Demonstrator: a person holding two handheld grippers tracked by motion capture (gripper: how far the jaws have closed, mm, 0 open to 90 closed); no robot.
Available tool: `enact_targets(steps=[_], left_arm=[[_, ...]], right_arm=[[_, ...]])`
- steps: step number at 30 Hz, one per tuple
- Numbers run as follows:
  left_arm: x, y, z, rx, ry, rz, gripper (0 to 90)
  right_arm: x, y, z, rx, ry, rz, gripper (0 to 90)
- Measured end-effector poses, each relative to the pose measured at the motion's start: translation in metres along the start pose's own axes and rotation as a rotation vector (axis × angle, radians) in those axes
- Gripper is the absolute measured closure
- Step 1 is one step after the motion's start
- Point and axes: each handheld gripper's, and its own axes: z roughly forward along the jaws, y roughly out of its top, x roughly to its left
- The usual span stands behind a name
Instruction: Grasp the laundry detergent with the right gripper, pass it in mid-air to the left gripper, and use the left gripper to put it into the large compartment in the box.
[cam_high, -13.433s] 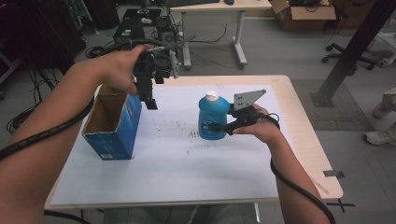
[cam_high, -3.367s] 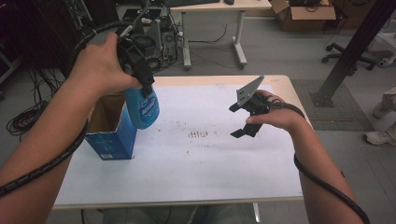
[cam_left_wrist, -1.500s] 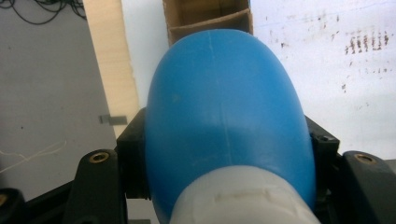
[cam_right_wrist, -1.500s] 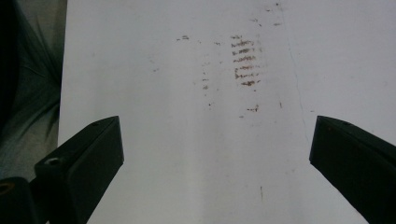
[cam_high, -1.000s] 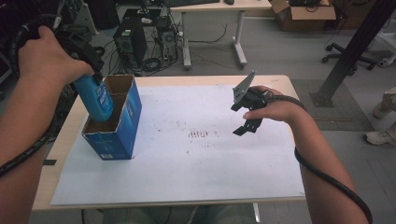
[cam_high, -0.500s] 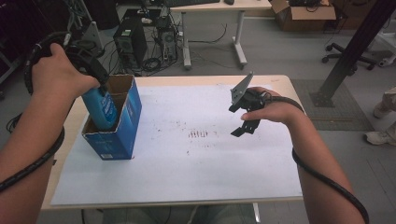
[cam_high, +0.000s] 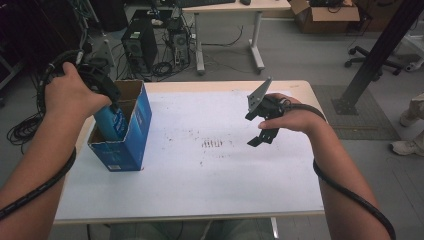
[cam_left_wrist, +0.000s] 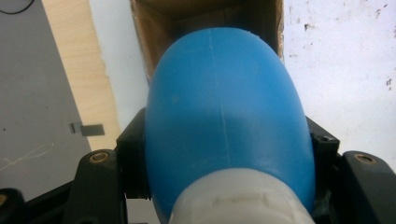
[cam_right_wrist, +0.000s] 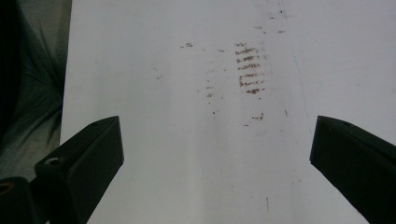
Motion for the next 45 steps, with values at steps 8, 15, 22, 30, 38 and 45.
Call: enact_targets(steps=[8, 15, 22, 30, 38, 45], left_arm=[[0.002, -0.001, 0.019, 0.007, -0.008, 0.002, 37.1], [0.002, 0.000, 0.034, 0.018, -0.018, -0.005, 37.2], [-0.001, 0.000, 0.045, 0.021, -0.023, 0.000, 37.1], [-0.005, 0.001, 0.056, 0.034, -0.021, 0.010, 37.1], [-0.004, 0.002, 0.062, 0.030, -0.007, 0.007, 37.1], [-0.005, 0.003, 0.069, 0.033, 0.003, 0.019, 37.1]], right_arm=[[0.001, -0.001, 0.001, -0.002, -0.001, 0.000, 2.8], [0.001, -0.001, 0.002, -0.002, 0.001, 0.001, 2.7], [0.002, -0.001, 0.002, -0.002, 0.004, 0.002, 2.8], [0.002, -0.002, 0.004, -0.006, 0.005, 0.005, 2.8], [0.002, -0.003, 0.004, -0.010, 0.006, 0.005, 2.8], [0.002, -0.003, 0.005, -0.013, 0.007, 0.005, 2.8]])
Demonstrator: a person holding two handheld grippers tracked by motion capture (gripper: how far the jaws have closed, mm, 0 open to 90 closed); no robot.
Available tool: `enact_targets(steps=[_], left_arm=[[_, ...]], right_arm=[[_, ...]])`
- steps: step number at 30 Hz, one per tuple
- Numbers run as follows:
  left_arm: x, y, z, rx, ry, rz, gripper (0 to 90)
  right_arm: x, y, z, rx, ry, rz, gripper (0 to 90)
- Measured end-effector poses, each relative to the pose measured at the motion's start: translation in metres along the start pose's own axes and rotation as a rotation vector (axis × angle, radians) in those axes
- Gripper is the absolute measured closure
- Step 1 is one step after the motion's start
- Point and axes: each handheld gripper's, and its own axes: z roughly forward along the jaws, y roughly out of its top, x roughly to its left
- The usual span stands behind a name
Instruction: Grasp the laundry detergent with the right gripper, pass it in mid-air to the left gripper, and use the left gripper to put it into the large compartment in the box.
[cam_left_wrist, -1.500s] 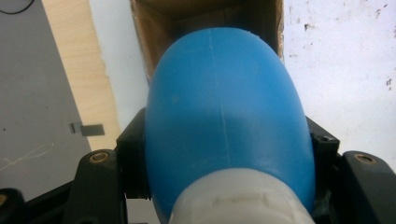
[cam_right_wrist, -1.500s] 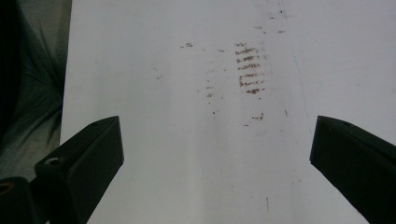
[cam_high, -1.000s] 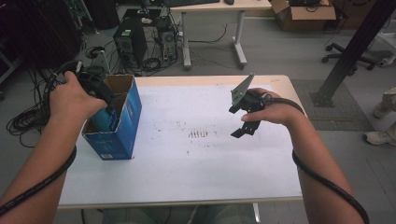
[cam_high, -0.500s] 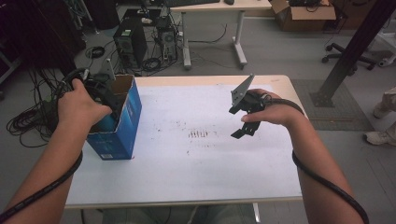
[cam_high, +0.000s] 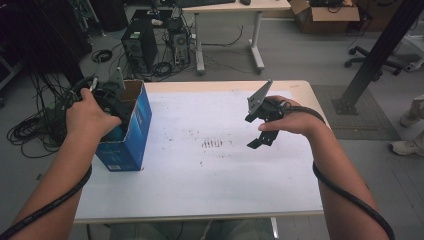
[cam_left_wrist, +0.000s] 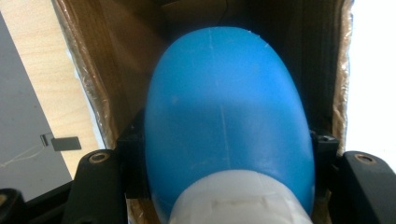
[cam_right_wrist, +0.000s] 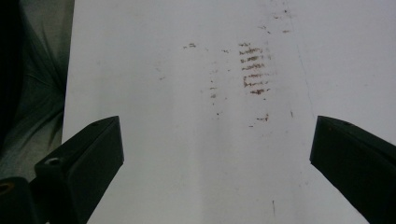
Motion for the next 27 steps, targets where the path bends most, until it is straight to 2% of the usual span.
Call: enact_targets(steps=[12, 27], left_arm=[[0.001, 0.000, 0.008, 0.000, 0.013, 0.000, 37.1], [0.004, -0.001, 0.019, 0.004, 0.009, 0.006, 37.1]], right_arm=[[0.000, -0.001, 0.002, 0.001, 0.002, 0.000, 2.8], [0.000, -0.001, 0.005, 0.005, 0.006, 0.002, 2.8]])
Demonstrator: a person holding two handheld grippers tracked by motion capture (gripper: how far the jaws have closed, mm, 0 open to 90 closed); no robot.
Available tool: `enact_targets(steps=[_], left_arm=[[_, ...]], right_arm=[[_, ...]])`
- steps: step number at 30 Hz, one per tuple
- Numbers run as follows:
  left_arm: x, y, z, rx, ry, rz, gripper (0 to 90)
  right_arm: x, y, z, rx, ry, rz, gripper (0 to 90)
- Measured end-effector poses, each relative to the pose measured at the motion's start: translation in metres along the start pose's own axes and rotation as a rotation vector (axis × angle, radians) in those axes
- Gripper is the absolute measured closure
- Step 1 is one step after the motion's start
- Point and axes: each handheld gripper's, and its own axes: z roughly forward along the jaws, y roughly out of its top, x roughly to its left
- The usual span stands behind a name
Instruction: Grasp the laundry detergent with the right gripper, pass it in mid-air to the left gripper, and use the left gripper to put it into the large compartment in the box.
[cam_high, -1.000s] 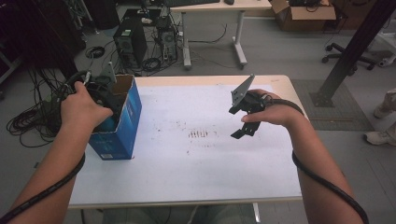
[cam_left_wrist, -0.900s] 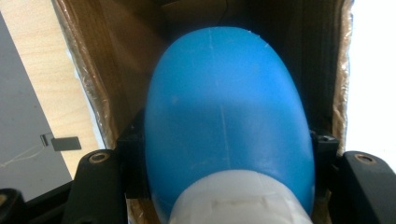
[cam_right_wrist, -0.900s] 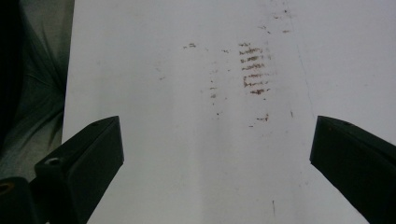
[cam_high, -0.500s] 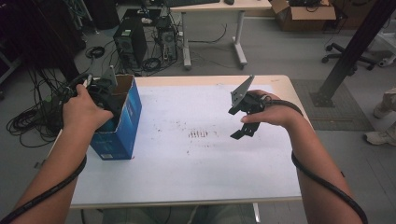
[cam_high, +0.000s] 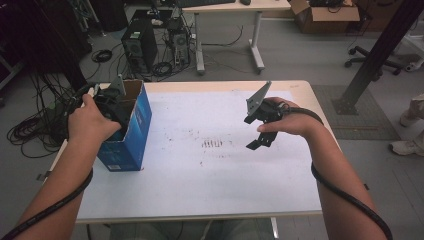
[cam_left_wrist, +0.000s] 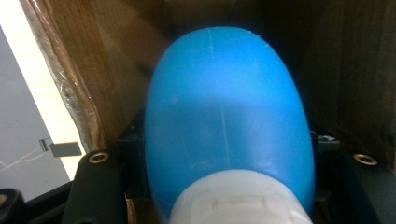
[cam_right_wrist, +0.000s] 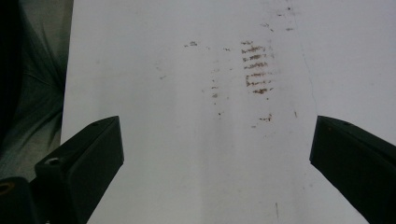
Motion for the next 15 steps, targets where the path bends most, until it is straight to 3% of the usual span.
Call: enact_targets(steps=[15], left_arm=[[0.0014, -0.0005, 0.0012, -0.022, -0.006, 0.008, 36.7]], right_arm=[[-0.0007, -0.0006, -0.0006, -0.006, 0.000, 0.005, 2.8]])
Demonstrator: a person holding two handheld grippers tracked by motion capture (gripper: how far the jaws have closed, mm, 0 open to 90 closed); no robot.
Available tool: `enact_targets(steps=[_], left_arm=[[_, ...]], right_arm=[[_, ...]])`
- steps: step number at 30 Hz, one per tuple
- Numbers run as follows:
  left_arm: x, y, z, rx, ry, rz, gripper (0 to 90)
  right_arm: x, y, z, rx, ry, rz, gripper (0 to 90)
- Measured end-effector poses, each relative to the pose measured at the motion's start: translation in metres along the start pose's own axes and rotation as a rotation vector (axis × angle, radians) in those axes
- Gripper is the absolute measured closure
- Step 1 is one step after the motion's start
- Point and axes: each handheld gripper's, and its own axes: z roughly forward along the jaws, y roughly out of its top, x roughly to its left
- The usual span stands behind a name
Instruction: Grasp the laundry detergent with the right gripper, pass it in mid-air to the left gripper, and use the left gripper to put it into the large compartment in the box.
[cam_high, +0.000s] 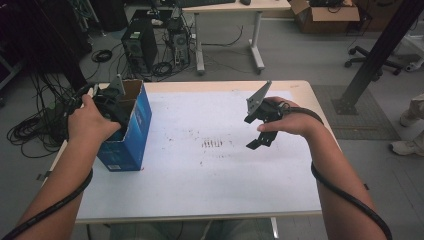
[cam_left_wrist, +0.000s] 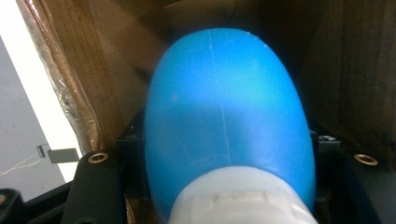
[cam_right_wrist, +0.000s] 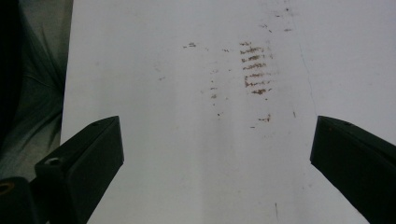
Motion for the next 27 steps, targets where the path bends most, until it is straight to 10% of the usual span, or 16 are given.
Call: enact_targets(steps=[27], left_arm=[[-0.005, -0.003, -0.018, -0.023, 0.027, -0.011, 25.6]], right_arm=[[0.002, -0.001, -0.005, -0.006, -0.006, -0.005, 2.8]])
